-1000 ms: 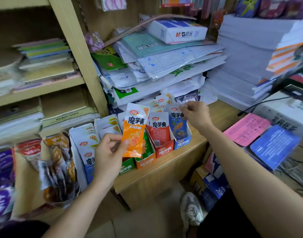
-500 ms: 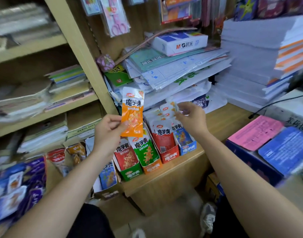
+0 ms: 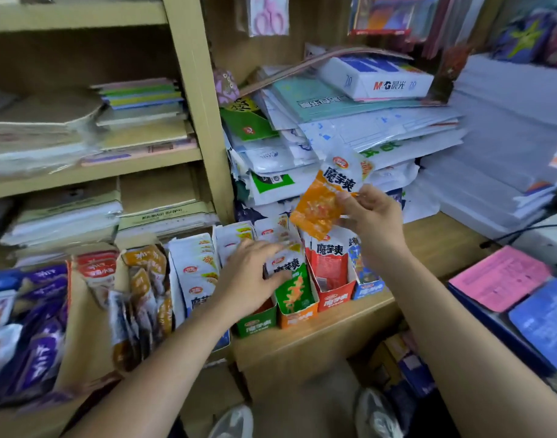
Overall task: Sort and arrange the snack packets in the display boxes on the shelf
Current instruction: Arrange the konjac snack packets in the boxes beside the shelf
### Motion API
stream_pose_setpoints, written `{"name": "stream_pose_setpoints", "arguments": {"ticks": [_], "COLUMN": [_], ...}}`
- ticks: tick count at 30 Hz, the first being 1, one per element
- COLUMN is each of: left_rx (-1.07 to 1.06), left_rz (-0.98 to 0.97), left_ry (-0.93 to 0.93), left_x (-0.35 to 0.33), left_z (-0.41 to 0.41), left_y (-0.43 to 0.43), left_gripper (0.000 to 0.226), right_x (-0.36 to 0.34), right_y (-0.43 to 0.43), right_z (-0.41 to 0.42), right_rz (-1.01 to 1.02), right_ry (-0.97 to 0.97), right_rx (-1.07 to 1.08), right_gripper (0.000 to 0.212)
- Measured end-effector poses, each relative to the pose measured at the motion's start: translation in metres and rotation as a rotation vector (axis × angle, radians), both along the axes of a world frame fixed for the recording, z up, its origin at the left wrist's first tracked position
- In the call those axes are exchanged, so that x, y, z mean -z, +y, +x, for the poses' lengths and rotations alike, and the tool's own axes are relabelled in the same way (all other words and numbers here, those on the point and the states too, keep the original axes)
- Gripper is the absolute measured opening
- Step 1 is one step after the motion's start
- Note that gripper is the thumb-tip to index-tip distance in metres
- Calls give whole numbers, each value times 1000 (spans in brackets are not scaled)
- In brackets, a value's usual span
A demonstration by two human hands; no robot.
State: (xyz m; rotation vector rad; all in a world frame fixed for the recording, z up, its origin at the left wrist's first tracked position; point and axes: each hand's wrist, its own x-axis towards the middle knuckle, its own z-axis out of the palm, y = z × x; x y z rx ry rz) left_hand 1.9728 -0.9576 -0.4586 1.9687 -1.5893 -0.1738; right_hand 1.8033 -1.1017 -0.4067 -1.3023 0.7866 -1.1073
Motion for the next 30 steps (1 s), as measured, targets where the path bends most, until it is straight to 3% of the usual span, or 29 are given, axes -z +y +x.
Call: {"name": "stream_pose_setpoints", "arguments": {"ticks": [4, 11, 16, 19, 22, 26, 28, 30], "left_rx": [158, 425, 424, 263, 25, -59, -66, -61], "left_rz": [-174, -266, -365, -389, -292, 30, 52, -16], "left_ry": [117, 154, 49, -32, -109, -260, -318, -252], "left_x": [0, 10, 17, 16, 12, 11, 11, 6], "left_z": [-4, -15, -13, -13, -5, 3, 4, 4], "left_y": [19, 33, 37, 30, 10, -8, -12, -13], "left_gripper": [22, 17, 10, 5, 14, 47, 55, 55], "right_x": [4, 17, 21, 20, 17, 18, 18, 19], "right_y": [1, 9, 7, 4, -1, -6, -7, -8], "right_z": [-1, -4, -1, 2, -1, -2, 0, 2], "right_rz": [83, 158, 133, 141, 177, 210, 211, 209], "right_ry": [-29, -22, -18, -40, -87, -89, -67, -59], "right_rx": [-37, -46, -56, -54, -9, 15, 15, 14], "right_gripper": [26, 22, 21, 21, 23, 18, 16, 18]}}
